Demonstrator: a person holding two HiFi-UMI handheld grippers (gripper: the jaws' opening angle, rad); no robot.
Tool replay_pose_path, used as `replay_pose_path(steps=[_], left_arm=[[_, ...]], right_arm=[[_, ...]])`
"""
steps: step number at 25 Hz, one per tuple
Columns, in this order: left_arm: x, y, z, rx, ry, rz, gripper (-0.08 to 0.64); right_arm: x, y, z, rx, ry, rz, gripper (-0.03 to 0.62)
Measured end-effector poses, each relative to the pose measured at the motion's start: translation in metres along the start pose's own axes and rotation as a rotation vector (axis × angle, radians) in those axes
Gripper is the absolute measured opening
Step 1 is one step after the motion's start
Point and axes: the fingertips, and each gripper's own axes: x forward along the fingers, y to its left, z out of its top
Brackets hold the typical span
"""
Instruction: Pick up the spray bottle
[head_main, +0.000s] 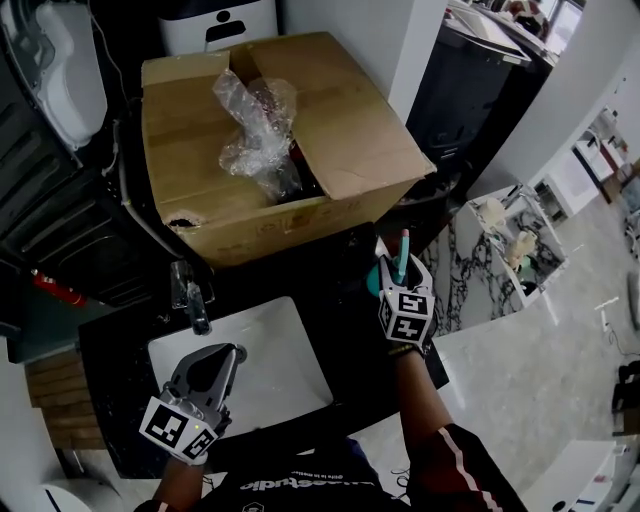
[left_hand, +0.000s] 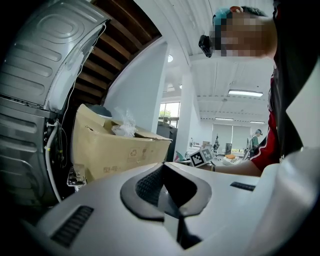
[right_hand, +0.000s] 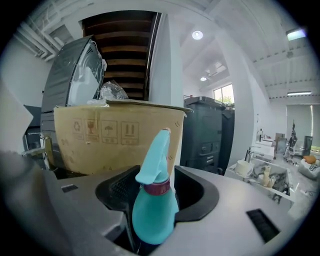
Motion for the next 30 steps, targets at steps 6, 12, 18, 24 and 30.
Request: replay_pose_path(steps=[6,12,18,24,30], left_arm=[[-0.011,0.005,-0.005,-0.01,0.005,0.031,0.015],[-0.017,-0.001,0.0,-0.007,-0.012,0.032,0.015],[-0.028,-0.004,0.004,-0.005,-0.025,0.043,0.015],[-0.042,-0.012,0.012,0.004,-0.05,0.05,0.015],[-0.064,-0.018,0.025,0.015,-0.092,0.058,0.015]], right_arm=[[0.001,0.002,-0.002,-0.03,0.008,-0.001,0.199],[-0.005,0.006,-0.002,-0.046,0.014,0.011,0.192],[-0.016,0.005,0.0,-0.037,0.009,0.015,0.183],[-0.034,0.01,0.013,-0.049,-0.015,0.03,0.181],[-0.061,0.031,0.037,-0.057,-0.052,0.07,0.181]])
